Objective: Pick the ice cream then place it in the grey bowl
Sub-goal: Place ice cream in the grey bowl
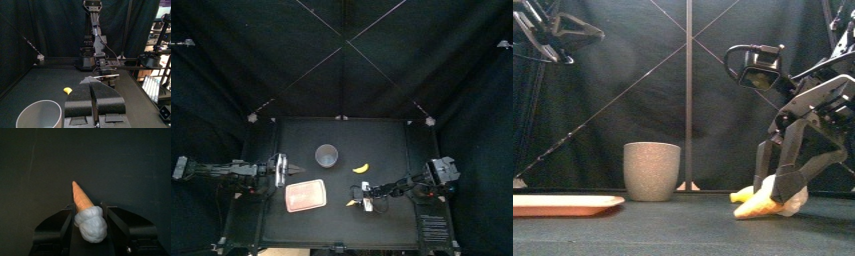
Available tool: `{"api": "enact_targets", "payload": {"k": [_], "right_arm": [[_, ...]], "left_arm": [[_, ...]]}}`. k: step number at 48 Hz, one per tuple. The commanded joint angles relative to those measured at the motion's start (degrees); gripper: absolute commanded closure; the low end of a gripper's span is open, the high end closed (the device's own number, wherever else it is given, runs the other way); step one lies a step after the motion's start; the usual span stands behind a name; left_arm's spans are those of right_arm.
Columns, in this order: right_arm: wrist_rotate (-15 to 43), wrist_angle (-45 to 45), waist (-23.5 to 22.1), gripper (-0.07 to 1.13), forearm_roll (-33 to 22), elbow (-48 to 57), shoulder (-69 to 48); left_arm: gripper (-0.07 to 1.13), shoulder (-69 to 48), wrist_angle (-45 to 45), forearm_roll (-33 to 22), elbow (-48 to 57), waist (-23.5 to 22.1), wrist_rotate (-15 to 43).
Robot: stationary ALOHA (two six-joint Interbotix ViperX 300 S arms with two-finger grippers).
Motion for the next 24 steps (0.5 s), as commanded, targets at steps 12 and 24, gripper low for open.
{"api": "enact_targets", "payload": {"k": [12,24], "right_arm": [[-0.88,1.14,-2.72,0.51,-1.49,-2.29,-2.02],[-0.26,10.11,-10.99,0.51,-14.15,-9.14,-8.70]], "left_arm": [[1.01,0.18,-0.26,0.00,-0.70,0.26,0.09],[1.01,0.18,-0.18,0.00,-0.53,0.35,0.00]]}}
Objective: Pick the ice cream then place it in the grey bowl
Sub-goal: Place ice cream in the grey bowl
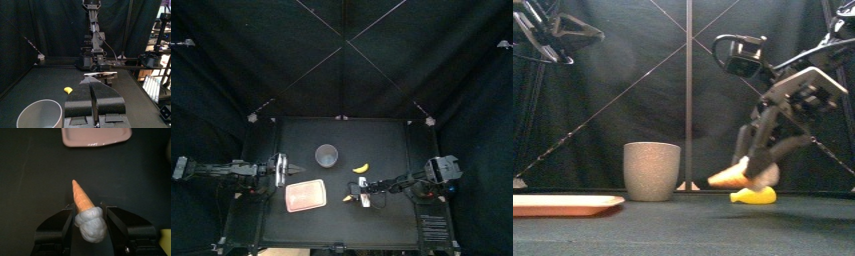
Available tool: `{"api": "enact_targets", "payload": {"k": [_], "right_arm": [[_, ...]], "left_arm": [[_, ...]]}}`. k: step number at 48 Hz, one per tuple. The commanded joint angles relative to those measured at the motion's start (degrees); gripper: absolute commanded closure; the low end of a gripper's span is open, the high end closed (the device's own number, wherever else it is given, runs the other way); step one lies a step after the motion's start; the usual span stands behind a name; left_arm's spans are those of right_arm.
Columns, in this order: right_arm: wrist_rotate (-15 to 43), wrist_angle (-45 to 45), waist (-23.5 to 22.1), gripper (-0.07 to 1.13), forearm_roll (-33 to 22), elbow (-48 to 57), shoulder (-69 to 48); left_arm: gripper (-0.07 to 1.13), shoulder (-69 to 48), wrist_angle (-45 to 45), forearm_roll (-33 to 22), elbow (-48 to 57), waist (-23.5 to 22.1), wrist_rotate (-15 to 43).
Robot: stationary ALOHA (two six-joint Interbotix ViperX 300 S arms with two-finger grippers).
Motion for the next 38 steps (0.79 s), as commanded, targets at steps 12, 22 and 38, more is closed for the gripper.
{"api": "enact_targets", "payload": {"k": [12,22,38], "right_arm": [[0.00,3.60,-11.95,0.51,-12.22,-14.94,-5.27],[0.26,-0.18,-17.58,0.51,-13.10,-23.20,0.79],[0.26,-0.53,-20.74,0.39,-8.96,-29.97,10.55]], "left_arm": [[1.01,0.18,-0.26,0.00,-0.79,0.26,0.00],[1.01,0.18,-0.26,-0.53,-0.70,0.35,-0.09],[1.01,0.09,-0.26,-0.53,-0.44,0.35,-0.09]]}}
